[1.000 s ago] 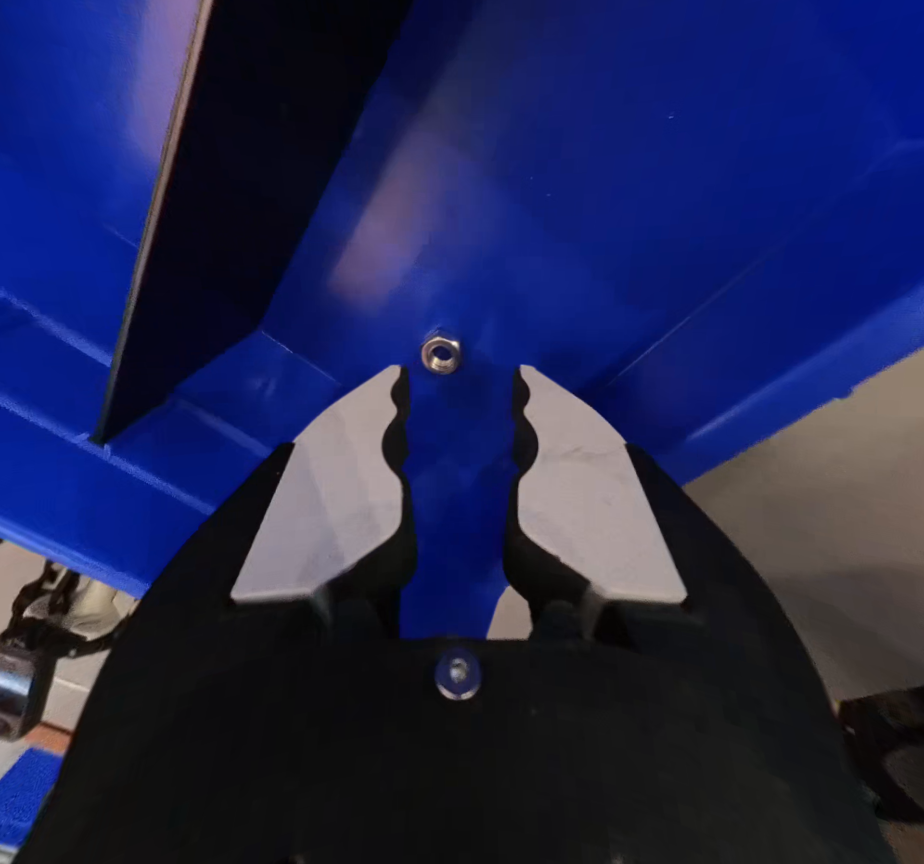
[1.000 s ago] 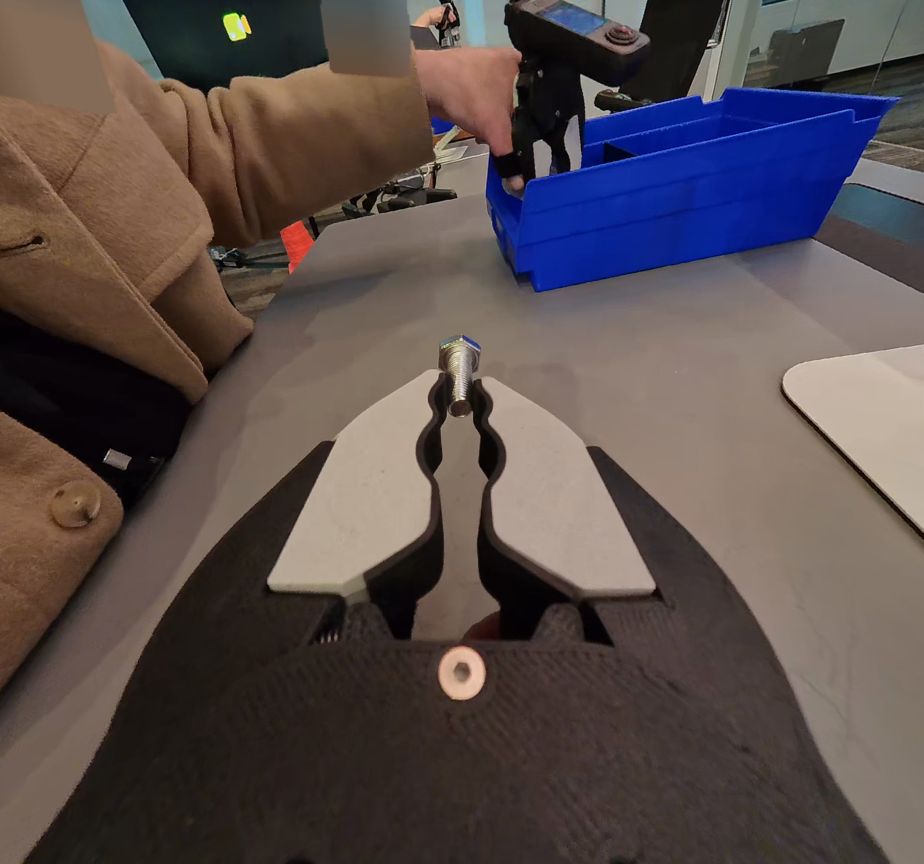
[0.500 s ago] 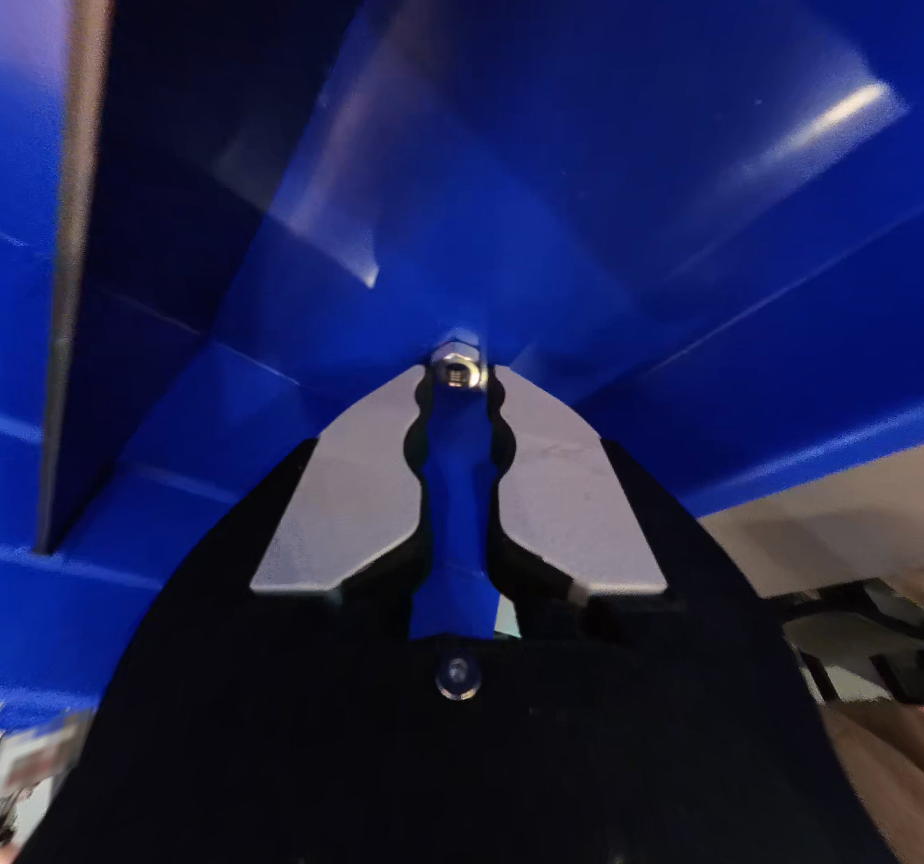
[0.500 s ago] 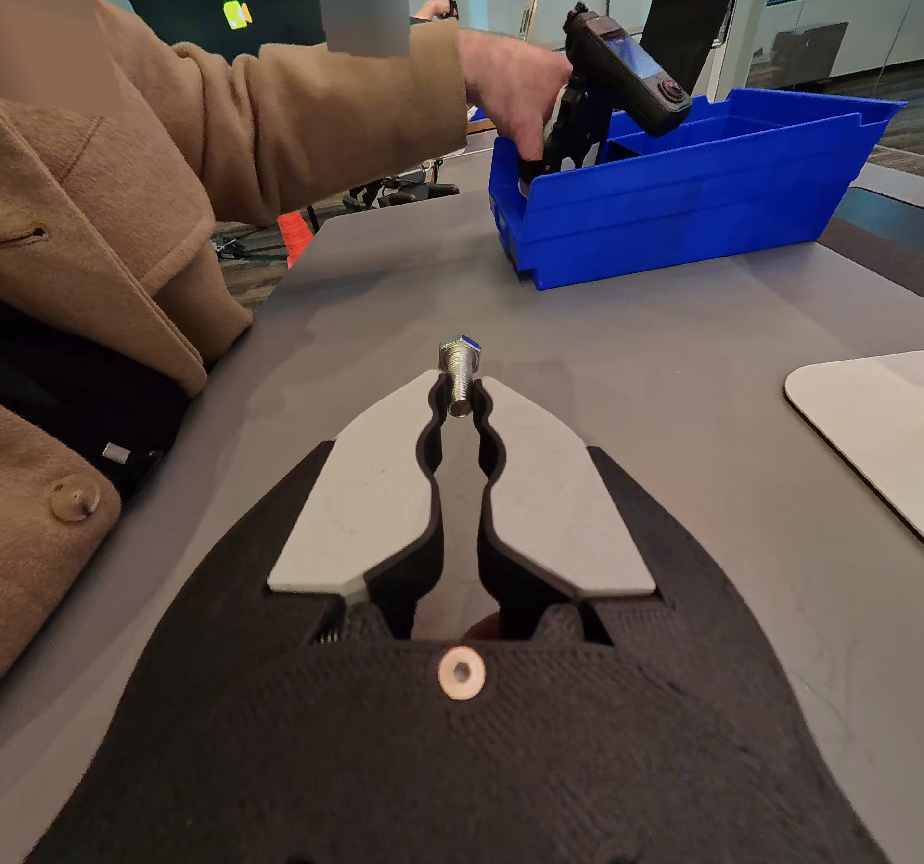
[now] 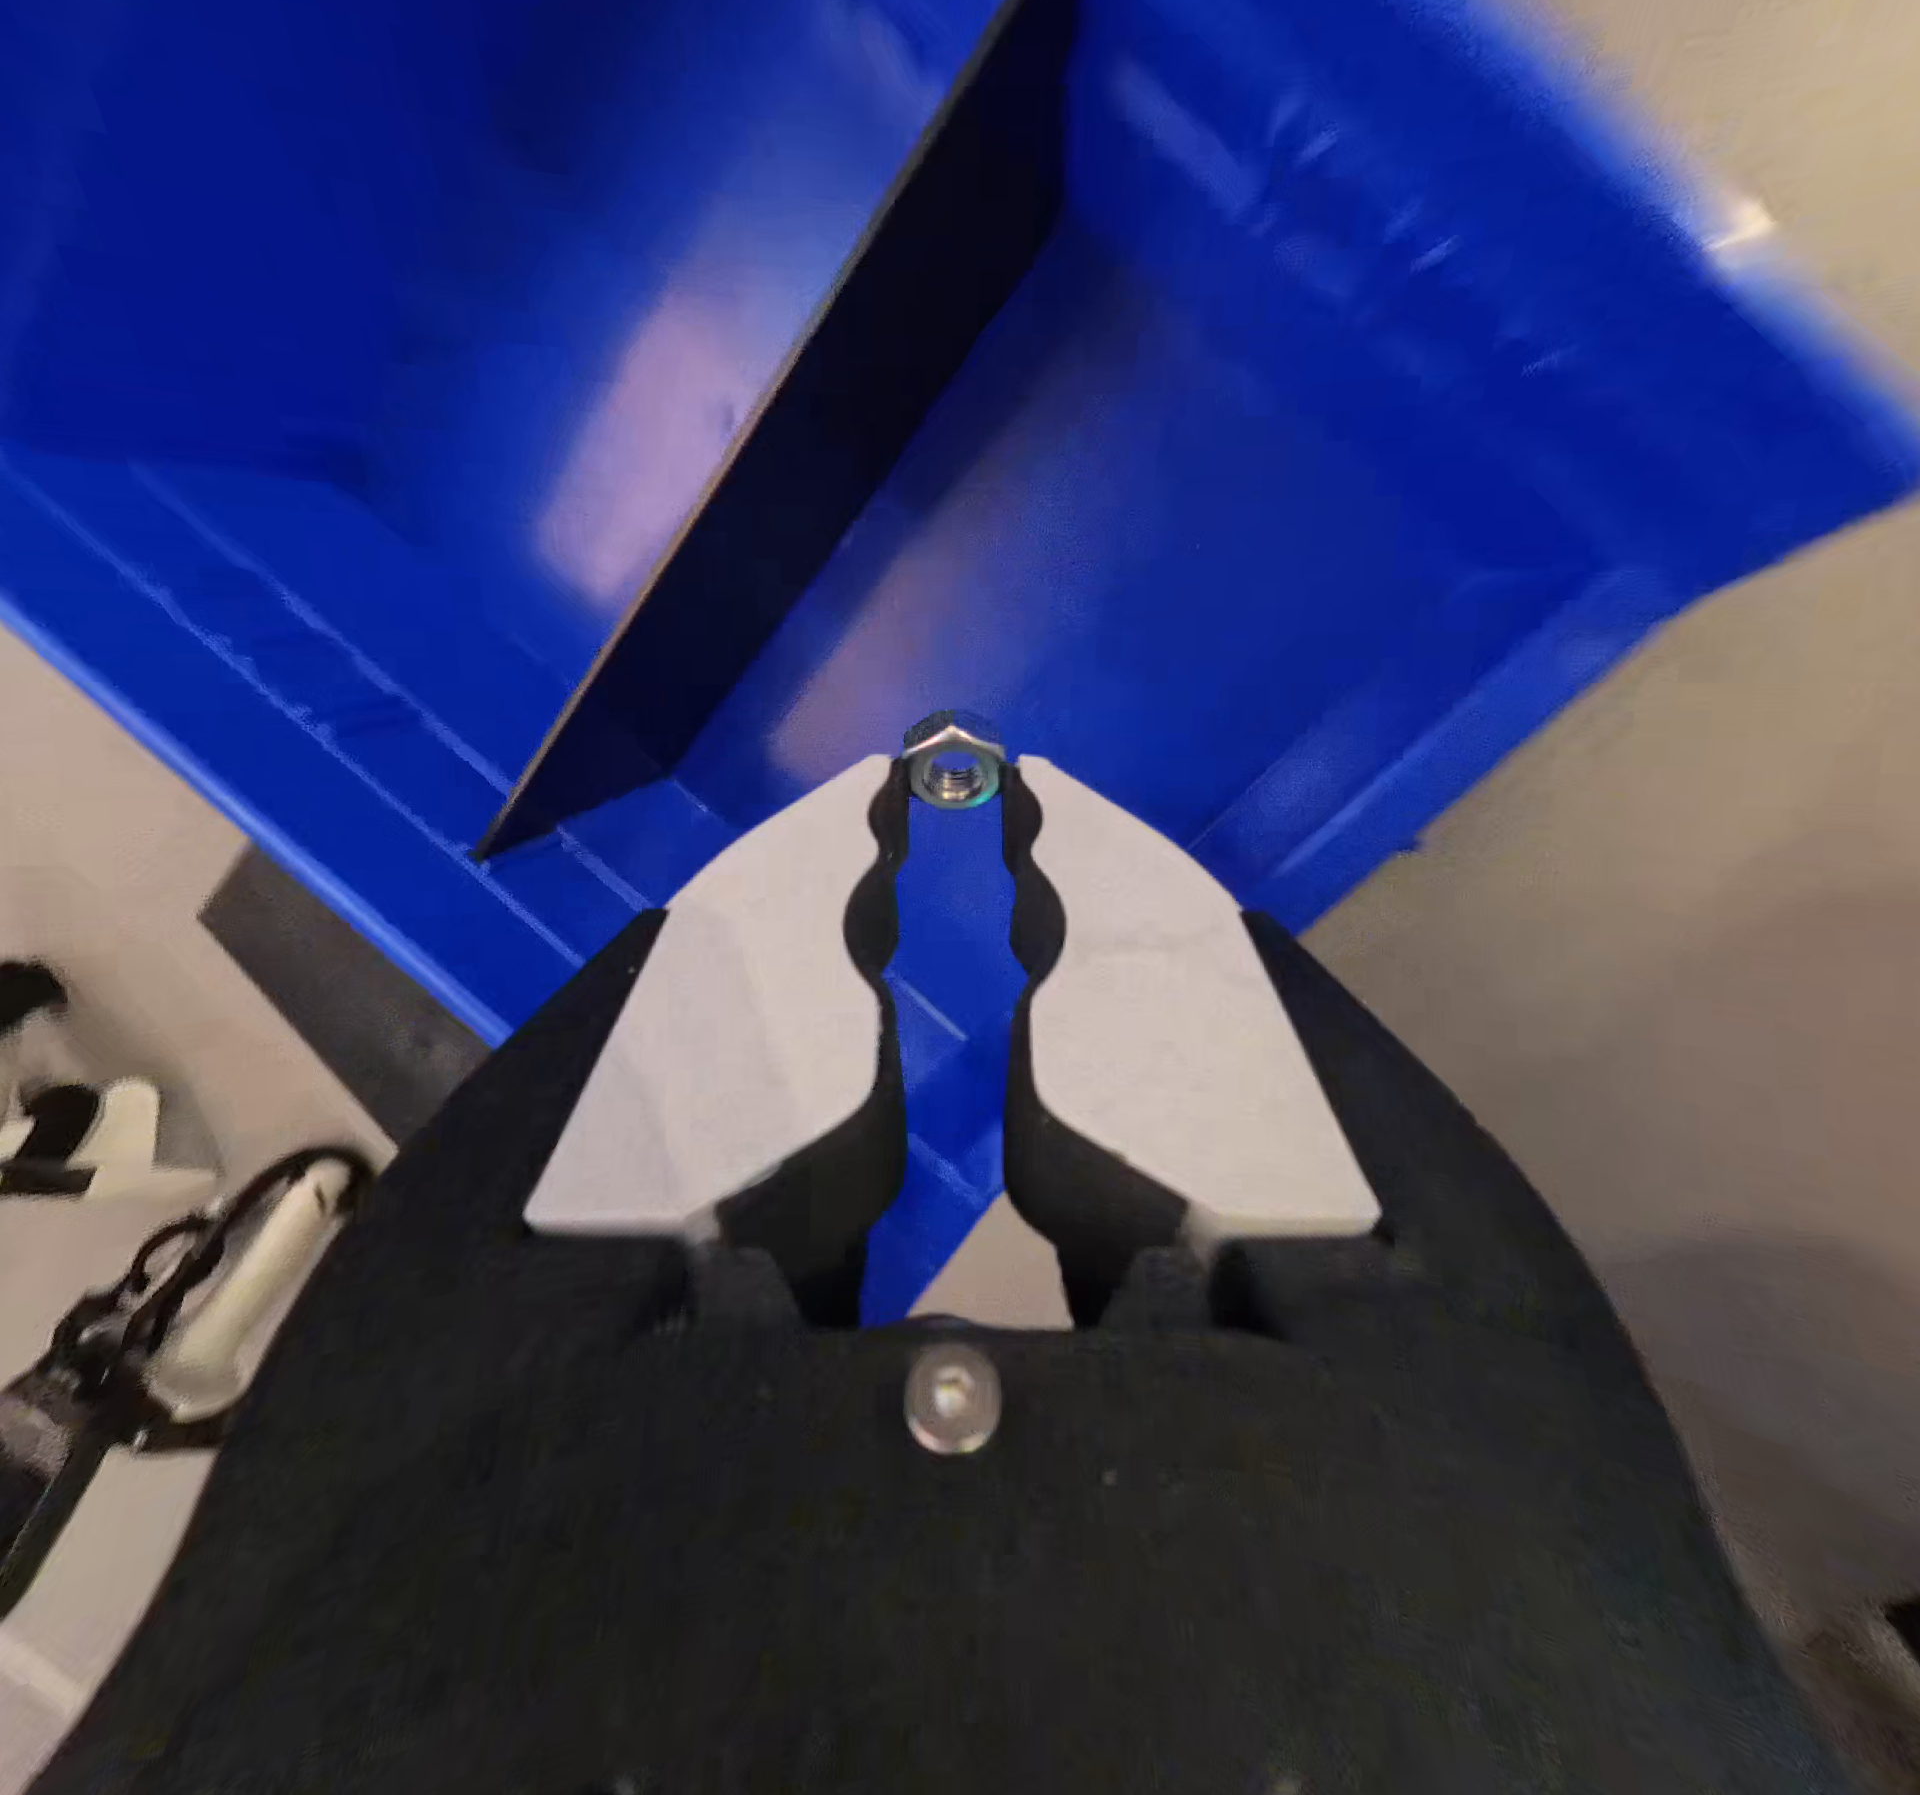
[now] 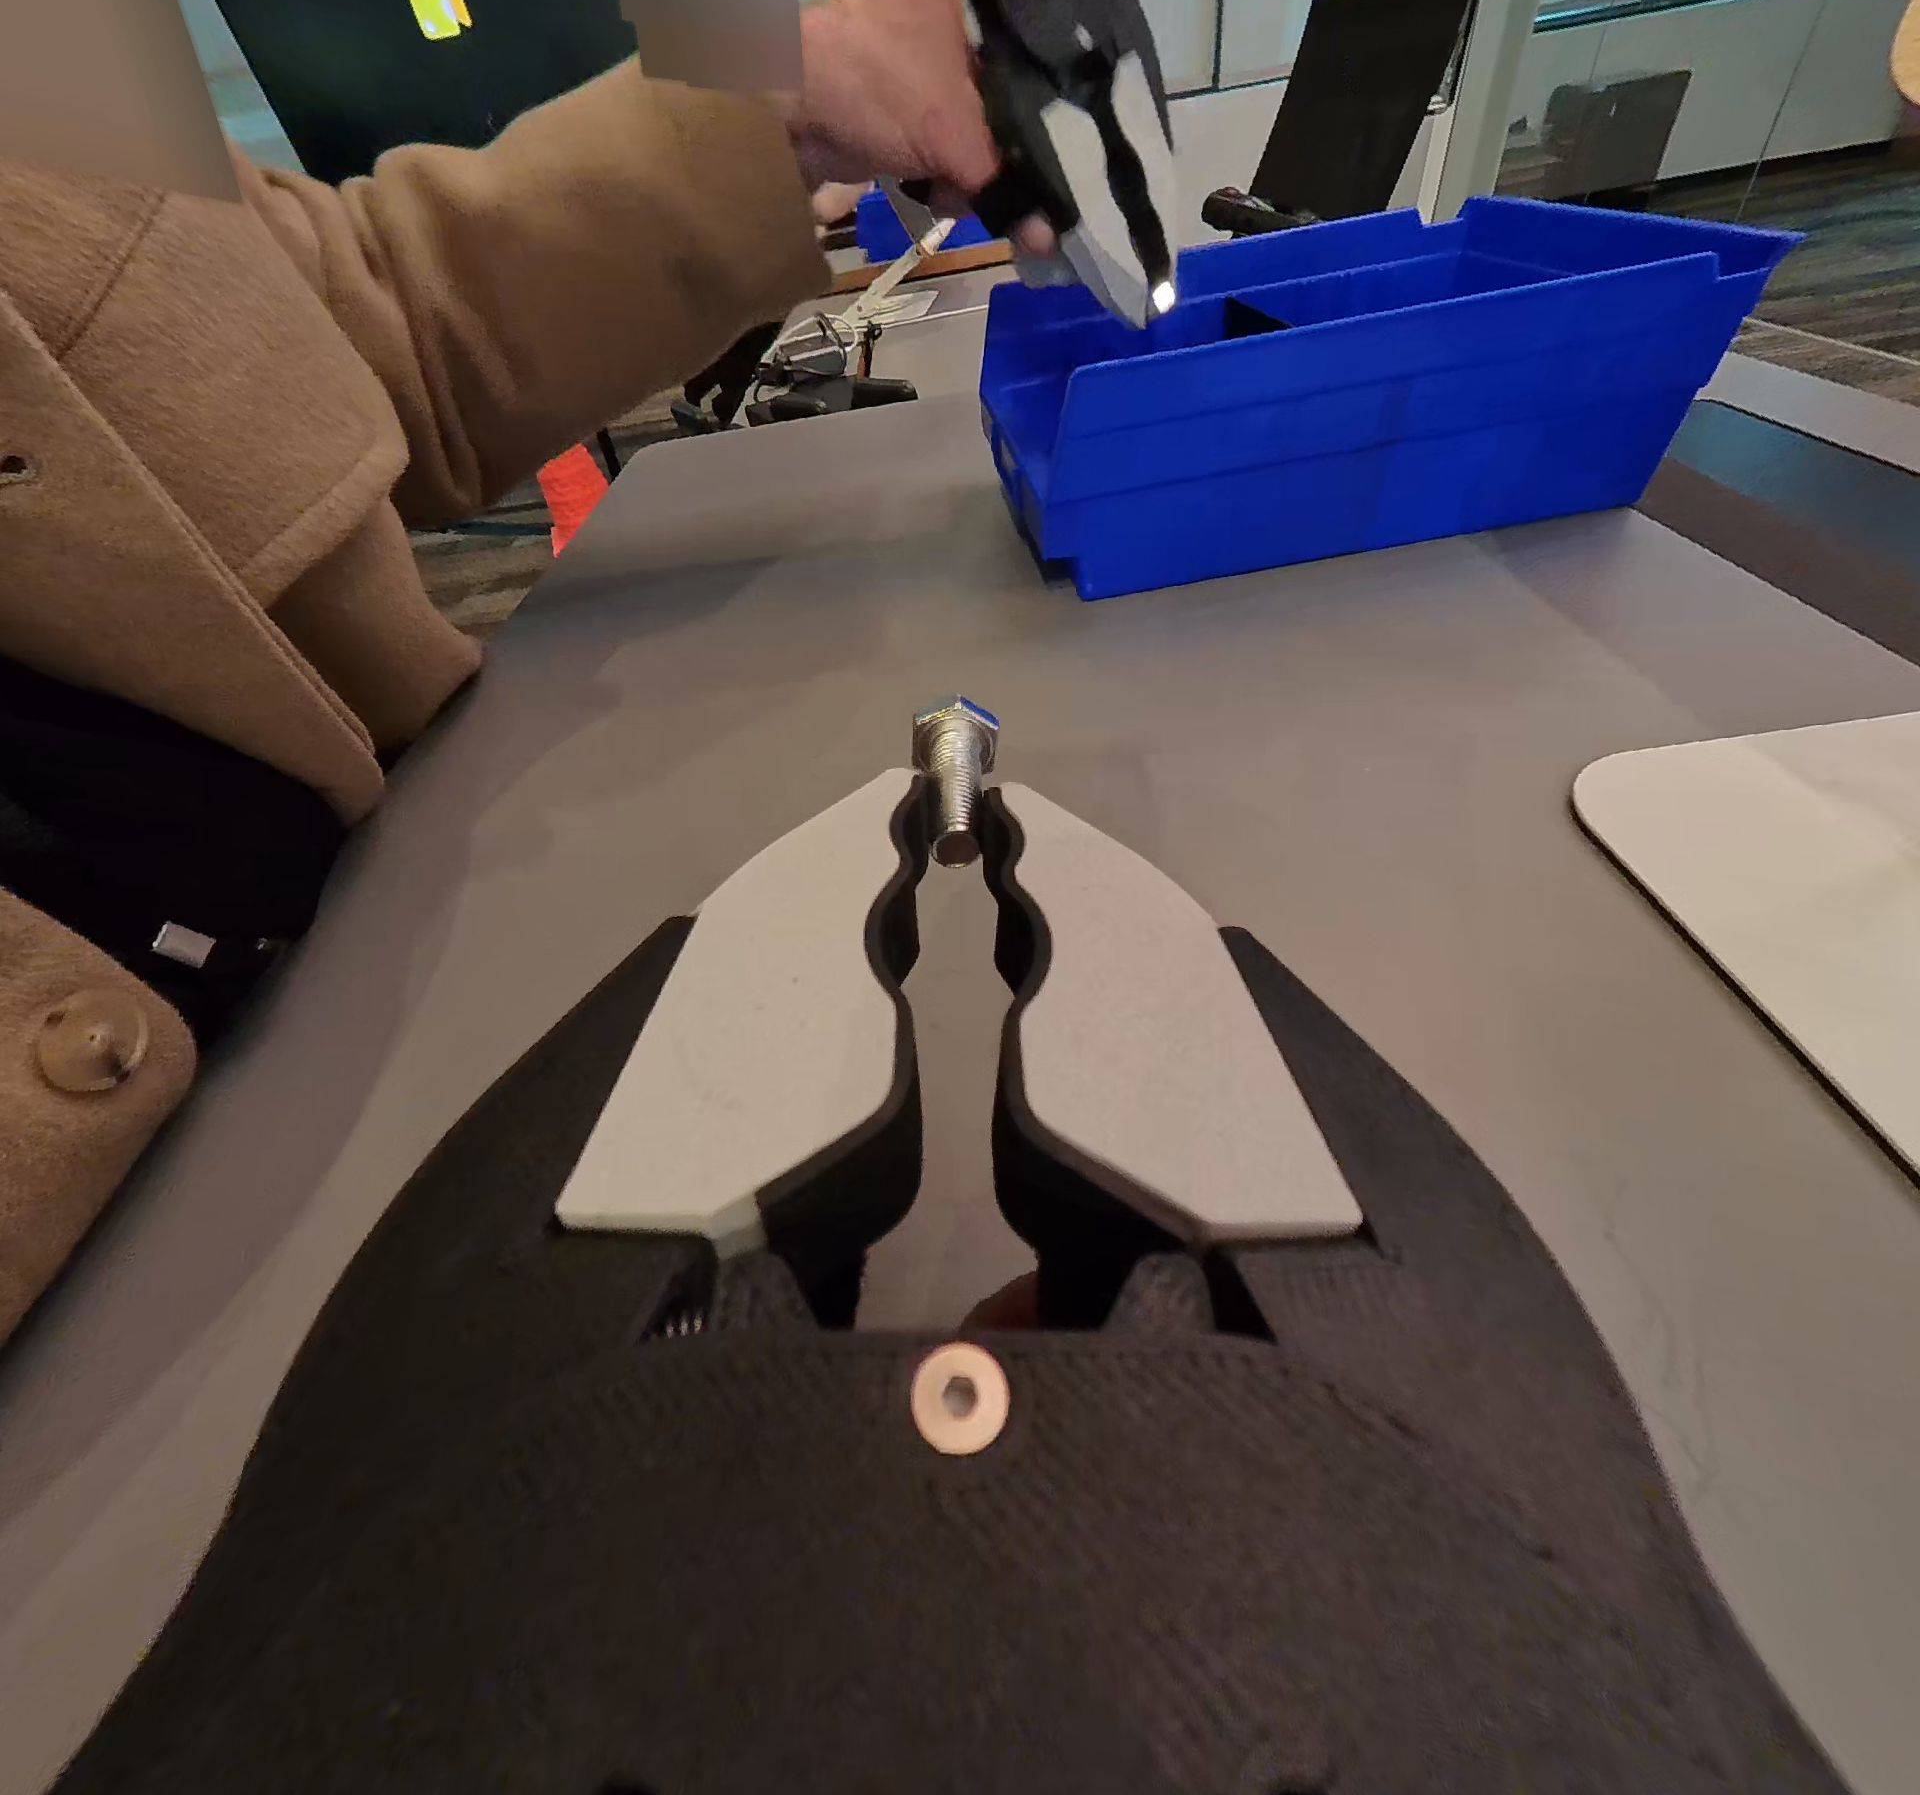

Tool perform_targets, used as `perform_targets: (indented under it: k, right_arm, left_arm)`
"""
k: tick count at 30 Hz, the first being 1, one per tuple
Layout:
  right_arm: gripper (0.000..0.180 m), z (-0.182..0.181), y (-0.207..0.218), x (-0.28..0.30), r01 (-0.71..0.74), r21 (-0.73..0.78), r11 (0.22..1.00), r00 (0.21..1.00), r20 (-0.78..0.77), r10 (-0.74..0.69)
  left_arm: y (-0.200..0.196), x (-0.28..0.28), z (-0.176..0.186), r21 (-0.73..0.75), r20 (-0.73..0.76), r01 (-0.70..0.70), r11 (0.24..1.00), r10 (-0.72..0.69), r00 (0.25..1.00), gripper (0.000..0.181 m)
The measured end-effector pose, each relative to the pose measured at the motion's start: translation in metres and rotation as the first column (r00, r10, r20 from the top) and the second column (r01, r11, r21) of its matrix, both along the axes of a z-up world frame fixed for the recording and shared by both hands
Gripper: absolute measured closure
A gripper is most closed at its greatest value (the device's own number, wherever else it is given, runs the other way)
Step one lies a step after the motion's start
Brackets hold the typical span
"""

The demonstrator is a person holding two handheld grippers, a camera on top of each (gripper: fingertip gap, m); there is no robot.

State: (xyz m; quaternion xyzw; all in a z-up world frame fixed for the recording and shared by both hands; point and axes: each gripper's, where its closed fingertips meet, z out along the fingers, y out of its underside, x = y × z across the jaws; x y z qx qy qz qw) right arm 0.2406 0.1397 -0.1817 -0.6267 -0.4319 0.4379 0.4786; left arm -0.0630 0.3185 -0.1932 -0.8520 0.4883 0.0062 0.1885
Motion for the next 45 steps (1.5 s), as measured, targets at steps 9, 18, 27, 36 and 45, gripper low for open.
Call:
perform_targets:
  k: [9,18,27,36,45]
  right_arm:
    - [0.17,-0.003,0.002,0.0,0.022,0.023,0.999,0.999,0.04,-0.023]
    - [0.17,-0.01,0.002,0.0,0.024,0.045,0.999,0.994,0.107,-0.029]
    - [0.17,-0.012,0.004,0.001,0.029,0.043,0.999,0.992,0.12,-0.034]
    - [0.17,-0.043,-0.012,-0.012,-0.062,0.13,0.99,0.932,0.362,0.011]
    - [0.17,-0.056,-0.013,-0.011,-0.075,0.132,0.988,0.898,0.441,0.01]
  left_arm:
    - [-0.09,0.118,0.063,0.222,0.458,0.229,0.948,-0.308,0.834,0.164]
    - [-0.142,0.215,0.04,0.221,0.631,0.374,0.901,-0.424,0.65,0.164]
    - [-0.154,0.258,0.025,0.247,0.702,0.425,0.871,-0.463,0.54,0.164]
    - [-0.155,0.263,-0.001,0.198,0.715,0.431,0.88,-0.431,0.55,0.164]
    - [-0.16,0.27,-0.004,0.187,0.737,0.448,0.874,-0.427,0.525,0.164]
